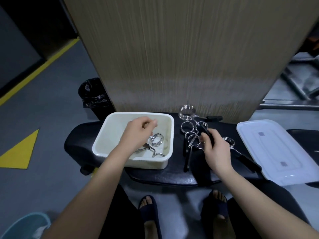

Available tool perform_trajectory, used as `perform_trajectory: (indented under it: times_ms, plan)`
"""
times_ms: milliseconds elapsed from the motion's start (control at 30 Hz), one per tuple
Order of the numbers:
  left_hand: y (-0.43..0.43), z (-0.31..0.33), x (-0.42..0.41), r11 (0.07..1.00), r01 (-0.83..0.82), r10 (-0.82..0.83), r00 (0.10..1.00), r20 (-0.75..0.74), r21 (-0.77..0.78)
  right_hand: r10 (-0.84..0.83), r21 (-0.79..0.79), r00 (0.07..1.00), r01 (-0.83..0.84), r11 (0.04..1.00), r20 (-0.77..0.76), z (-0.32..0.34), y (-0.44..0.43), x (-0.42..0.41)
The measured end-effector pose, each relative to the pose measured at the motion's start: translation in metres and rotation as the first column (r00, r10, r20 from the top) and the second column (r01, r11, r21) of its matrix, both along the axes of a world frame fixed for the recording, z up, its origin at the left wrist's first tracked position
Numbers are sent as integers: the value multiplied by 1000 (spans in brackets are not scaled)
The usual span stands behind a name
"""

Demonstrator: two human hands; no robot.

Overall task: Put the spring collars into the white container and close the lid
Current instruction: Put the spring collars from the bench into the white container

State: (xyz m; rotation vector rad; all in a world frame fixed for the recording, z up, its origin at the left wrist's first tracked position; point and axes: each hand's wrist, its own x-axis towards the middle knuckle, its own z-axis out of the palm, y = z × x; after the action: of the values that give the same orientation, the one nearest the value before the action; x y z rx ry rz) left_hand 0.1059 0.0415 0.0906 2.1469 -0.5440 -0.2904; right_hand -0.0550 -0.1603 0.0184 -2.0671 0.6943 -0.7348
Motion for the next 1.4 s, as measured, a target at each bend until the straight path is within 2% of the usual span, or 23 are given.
perform_trajectory:
  times_ms: [100,167,300,433,567,633,667,733,800,900,1033,1100,1233,1400]
  plan:
    - [-32,18,-41,989,142,-146,978,-147,-40,63,124,986,-83,989,152,27,13,3]
    - [-56,18,-56,970,200,-224,956,-187,-137,156,165,965,-193,967,212,37,25,4]
    - [-76,7,-68,928,33,-130,962,-239,-372,310,195,935,-341,920,174,40,35,1]
    - [-54,19,-65,901,-18,-156,919,-362,-434,218,344,971,-239,908,97,32,21,-4]
    - [-24,48,-45,873,-45,-135,935,-329,-486,72,265,979,-18,964,-192,-1,0,-6]
    - [-10,52,-30,918,-22,-57,981,-188,-396,67,242,956,4,970,-285,-17,-4,-3]
    - [-2,51,-22,961,13,-31,998,-63,-278,75,236,944,3,972,-320,-23,-4,0]
    - [16,43,-5,994,76,-90,973,212,73,96,243,918,0,970,-384,-31,-1,9]
    - [35,28,12,927,116,-229,928,293,358,115,250,895,-4,968,-432,-38,4,19]
    - [56,4,29,786,153,-342,915,214,599,114,243,891,-4,970,-439,-48,11,34]
    - [65,-18,43,588,190,-470,871,141,786,159,254,831,-23,967,-532,-63,18,43]
    - [60,-26,49,533,198,-516,846,131,823,147,185,804,-47,982,-576,-74,22,40]
    - [47,-45,65,447,259,-498,867,-2,856,52,53,858,-28,998,-511,-90,29,33]
    - [51,-70,77,398,445,-472,849,-237,802,-2,87,873,51,995,-487,-95,29,31]
